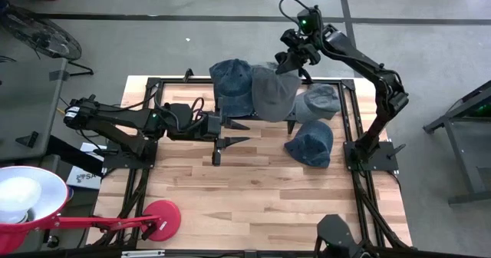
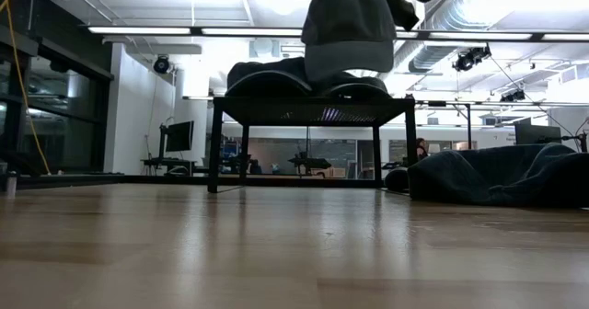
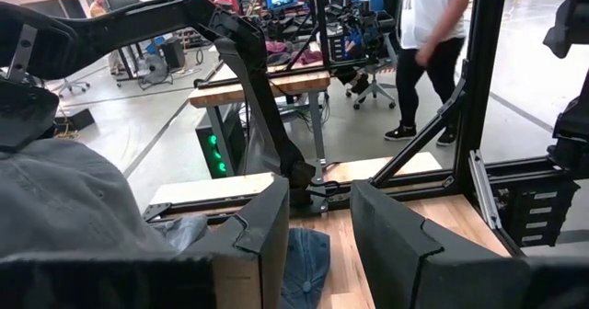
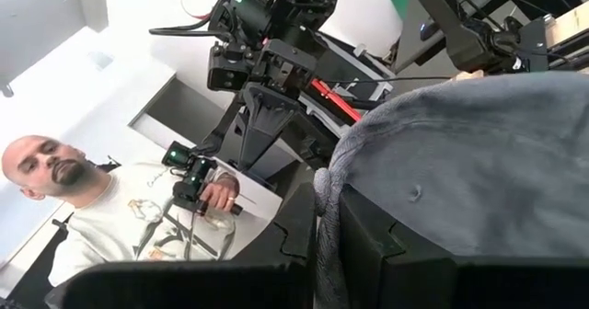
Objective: Pick & Place hat
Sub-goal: Stack the bottom gray cap on top of the gray cap on the shelf
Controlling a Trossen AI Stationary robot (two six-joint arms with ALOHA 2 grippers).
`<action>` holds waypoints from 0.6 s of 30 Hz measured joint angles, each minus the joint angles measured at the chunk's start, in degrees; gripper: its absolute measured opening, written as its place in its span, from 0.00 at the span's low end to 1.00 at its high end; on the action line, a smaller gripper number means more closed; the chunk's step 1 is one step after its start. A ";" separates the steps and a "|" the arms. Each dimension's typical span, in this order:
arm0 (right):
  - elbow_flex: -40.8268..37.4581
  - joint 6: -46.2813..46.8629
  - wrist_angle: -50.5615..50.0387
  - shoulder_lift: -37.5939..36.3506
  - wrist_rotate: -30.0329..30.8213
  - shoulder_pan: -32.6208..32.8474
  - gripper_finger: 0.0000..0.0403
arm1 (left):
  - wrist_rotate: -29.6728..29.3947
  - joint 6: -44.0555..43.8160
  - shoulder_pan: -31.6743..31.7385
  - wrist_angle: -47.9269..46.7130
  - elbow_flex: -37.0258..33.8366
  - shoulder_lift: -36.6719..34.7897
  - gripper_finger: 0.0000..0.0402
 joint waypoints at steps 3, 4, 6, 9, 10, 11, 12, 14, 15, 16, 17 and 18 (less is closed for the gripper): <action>0.00 0.00 0.00 -0.01 0.00 -0.24 0.06 | 0.00 -0.02 0.01 0.00 0.00 0.00 0.29; 0.00 0.00 0.00 -0.06 0.00 -0.45 0.06 | 0.00 -0.02 -0.01 0.00 0.00 0.00 0.29; 0.00 0.00 0.04 -0.11 0.00 -0.70 0.06 | 0.00 -0.14 0.00 0.00 0.00 0.00 0.29; 0.00 0.00 0.09 -0.13 0.00 -1.23 0.06 | 0.02 -0.15 -0.01 0.00 0.00 0.00 0.29; 0.00 0.00 0.09 -0.13 0.00 -1.33 0.06 | 0.02 -0.15 -0.01 0.00 0.00 0.00 0.29; 0.00 -0.06 0.09 -0.13 0.02 -1.34 0.06 | 0.02 -0.15 -0.01 0.00 0.00 0.00 0.29; 0.00 -0.17 0.09 -0.13 0.01 -1.39 0.06 | 0.02 -0.15 -0.01 0.00 0.00 0.00 0.29; 0.00 -0.20 0.09 -0.13 0.00 -1.65 0.06 | 0.04 -0.15 0.01 0.00 0.00 0.00 0.29; 0.00 -0.22 0.09 -0.13 0.00 -1.75 0.06 | 0.04 -0.15 0.01 0.00 0.00 0.00 0.29; 0.00 -0.24 0.09 -0.13 0.00 -2.02 0.06 | 0.04 -0.15 0.00 0.00 0.00 0.00 0.29; 0.00 -0.26 0.09 -0.13 0.00 -2.24 0.06 | 0.04 -0.15 0.00 0.00 0.00 0.00 0.29; 0.00 -0.26 0.09 -0.13 0.00 -2.51 0.06 | 0.04 -0.15 0.01 0.00 0.00 0.00 0.29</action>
